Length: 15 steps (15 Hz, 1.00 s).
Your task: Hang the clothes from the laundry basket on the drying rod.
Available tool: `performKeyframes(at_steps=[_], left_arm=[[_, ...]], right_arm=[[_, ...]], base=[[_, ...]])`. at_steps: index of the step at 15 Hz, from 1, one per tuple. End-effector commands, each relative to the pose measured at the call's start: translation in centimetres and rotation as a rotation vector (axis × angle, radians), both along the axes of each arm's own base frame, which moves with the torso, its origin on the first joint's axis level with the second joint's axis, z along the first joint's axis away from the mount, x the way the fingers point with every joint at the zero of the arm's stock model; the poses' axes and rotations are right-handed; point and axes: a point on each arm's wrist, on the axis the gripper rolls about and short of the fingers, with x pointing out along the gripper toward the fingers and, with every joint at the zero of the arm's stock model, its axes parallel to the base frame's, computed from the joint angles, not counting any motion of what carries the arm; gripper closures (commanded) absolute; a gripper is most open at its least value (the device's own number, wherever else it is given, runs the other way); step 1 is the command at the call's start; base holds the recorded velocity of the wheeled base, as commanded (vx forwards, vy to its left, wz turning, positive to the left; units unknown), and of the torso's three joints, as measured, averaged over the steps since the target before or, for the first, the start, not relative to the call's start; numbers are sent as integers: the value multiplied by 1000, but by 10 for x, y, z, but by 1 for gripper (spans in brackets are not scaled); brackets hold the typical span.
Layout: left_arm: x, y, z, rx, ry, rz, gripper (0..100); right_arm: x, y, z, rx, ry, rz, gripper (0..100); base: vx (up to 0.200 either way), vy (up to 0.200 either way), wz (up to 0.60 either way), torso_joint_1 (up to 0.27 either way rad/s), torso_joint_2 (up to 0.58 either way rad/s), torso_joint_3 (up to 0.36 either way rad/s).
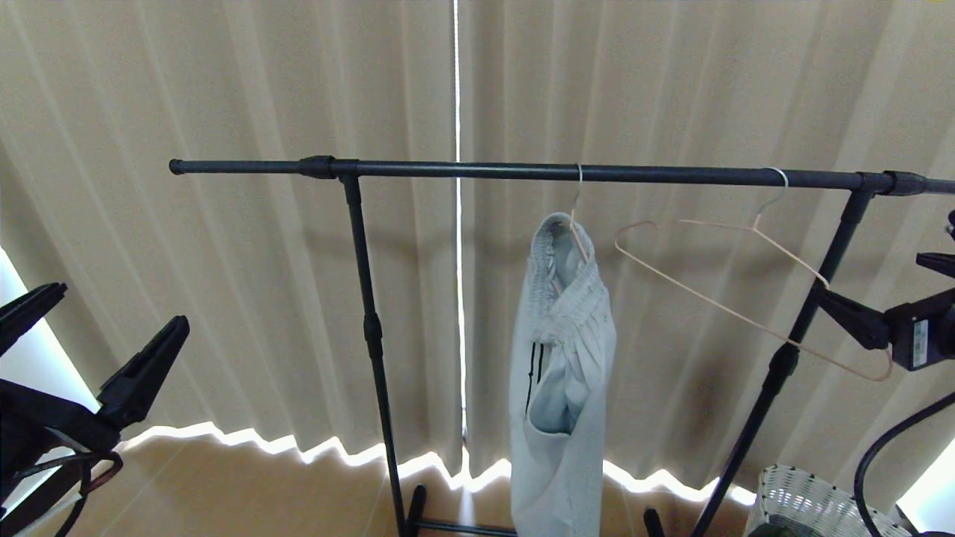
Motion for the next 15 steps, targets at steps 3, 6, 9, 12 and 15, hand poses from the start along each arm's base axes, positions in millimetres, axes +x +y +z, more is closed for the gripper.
performKeyframes(at_steps=[3, 6, 9, 12, 15], left_arm=[[8, 17, -28, -88, 198, 116, 0], [14, 17, -41, -179, 330, 113, 0], [23, 17, -55, -167, 425, 123, 0], [23, 14, -54, -160, 425, 102, 0], [21, 5, -57, -140, 441, 44, 0]], right_arm=[[-35, -3, -35, -5, -70, -5, 0], [-51, -3, -51, -11, -84, 4, 0], [-57, -2, -64, -14, -44, 11, 0], [-75, -3, -74, -11, -44, 22, 0], [-78, -3, -85, -14, 8, 25, 0]], base=[[0, 0, 0, 0, 0, 0], [0, 0, 0, 0, 0, 0], [0, 0, 0, 0, 0, 0], [0, 0, 0, 0, 0, 0], [0, 0, 0, 0, 0, 0]])
